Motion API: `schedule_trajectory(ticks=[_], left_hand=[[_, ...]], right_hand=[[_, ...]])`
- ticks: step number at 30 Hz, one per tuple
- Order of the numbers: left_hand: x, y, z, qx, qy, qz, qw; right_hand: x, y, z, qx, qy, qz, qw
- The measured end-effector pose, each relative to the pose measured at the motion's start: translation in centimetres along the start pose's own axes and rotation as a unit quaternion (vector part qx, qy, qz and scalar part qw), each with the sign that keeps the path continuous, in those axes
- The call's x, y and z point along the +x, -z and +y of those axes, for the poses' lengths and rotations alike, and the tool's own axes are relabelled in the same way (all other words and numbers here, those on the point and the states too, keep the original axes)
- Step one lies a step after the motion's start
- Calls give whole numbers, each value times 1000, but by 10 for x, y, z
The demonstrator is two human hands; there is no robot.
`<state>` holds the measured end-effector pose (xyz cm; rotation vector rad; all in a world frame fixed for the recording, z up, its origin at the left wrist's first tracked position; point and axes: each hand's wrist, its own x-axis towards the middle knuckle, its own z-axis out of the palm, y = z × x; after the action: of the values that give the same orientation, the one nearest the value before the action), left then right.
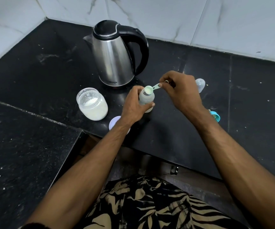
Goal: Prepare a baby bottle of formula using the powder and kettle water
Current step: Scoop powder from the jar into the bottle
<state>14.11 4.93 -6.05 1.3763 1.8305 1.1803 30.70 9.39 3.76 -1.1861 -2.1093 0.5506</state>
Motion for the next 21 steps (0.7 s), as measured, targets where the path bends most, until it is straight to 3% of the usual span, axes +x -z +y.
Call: schedule_trajectory(ticks=[5, 9, 15, 21], left_hand=[[1, 0, 0, 5, 7, -10, 1000], [2, 1, -1, 8, 9, -16, 1000], [2, 2, 1, 11, -7, -29, 1000], [1, 5, 1, 10, -9, -35, 999]], right_hand=[[10, -4, -17, -148, 82, -96, 981], [13, -13, -26, -195, 80, -138, 968], [3, -28, -19, -81, 59, -144, 985], [-3, -33, -7, -4, 66, -51, 996]])
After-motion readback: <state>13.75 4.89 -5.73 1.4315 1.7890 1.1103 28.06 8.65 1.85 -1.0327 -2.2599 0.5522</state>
